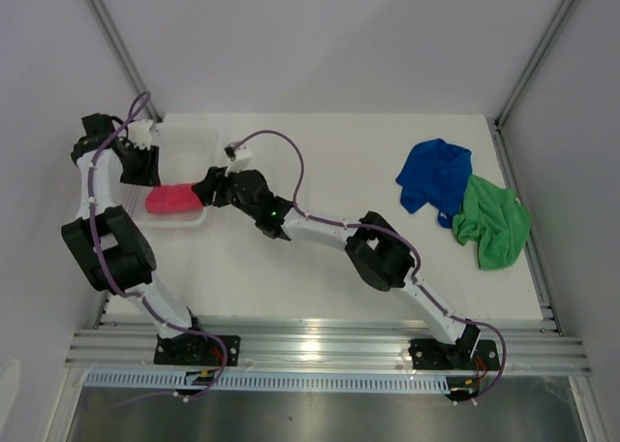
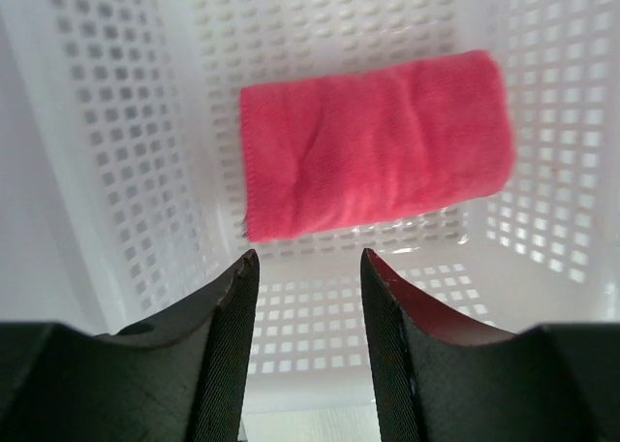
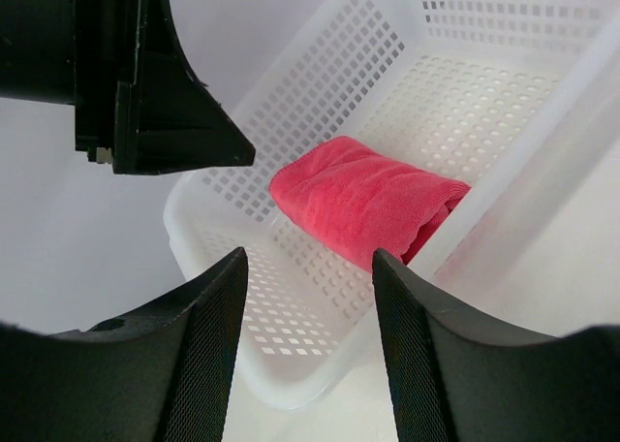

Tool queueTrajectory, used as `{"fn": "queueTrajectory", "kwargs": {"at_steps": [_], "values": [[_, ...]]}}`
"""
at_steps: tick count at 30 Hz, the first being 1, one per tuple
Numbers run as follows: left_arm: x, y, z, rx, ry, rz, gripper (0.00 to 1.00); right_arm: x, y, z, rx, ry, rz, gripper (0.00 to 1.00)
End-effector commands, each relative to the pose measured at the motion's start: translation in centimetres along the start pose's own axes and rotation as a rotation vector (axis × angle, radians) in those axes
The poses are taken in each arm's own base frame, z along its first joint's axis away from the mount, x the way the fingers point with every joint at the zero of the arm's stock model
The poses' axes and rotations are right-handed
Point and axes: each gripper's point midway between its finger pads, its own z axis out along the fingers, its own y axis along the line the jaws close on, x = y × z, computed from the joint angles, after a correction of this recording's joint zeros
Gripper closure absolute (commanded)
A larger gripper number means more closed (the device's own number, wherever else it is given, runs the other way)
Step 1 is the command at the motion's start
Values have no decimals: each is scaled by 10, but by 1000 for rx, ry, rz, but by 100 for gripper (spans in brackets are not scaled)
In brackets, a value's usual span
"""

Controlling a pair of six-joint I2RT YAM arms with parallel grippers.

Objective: Roll the towels
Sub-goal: Place the rolled towel into the container

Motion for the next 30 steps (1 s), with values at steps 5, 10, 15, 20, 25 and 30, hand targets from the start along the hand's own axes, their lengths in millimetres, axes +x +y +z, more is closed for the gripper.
{"fn": "queueTrajectory", "kwargs": {"at_steps": [5,10,15,20,25,30], "values": [[-13,-29,17,53,3,37,54,-77,35,-18,-58,-137,-25,43],[-29,-44,36,78,-2,108,55,-78,25,-27,-50,-139,-29,44],[-40,-75,53,92,7,191,54,-95,7,-59,0,-180,-13,46],[-46,-69,64,54,32,151,54,-86,-26,-99,62,-181,-11,48],[-38,-66,82,25,91,140,54,-97,-40,-130,106,-212,-10,48],[-46,-62,92,-10,96,130,53,-92,-56,-146,133,-203,-13,48]]}}
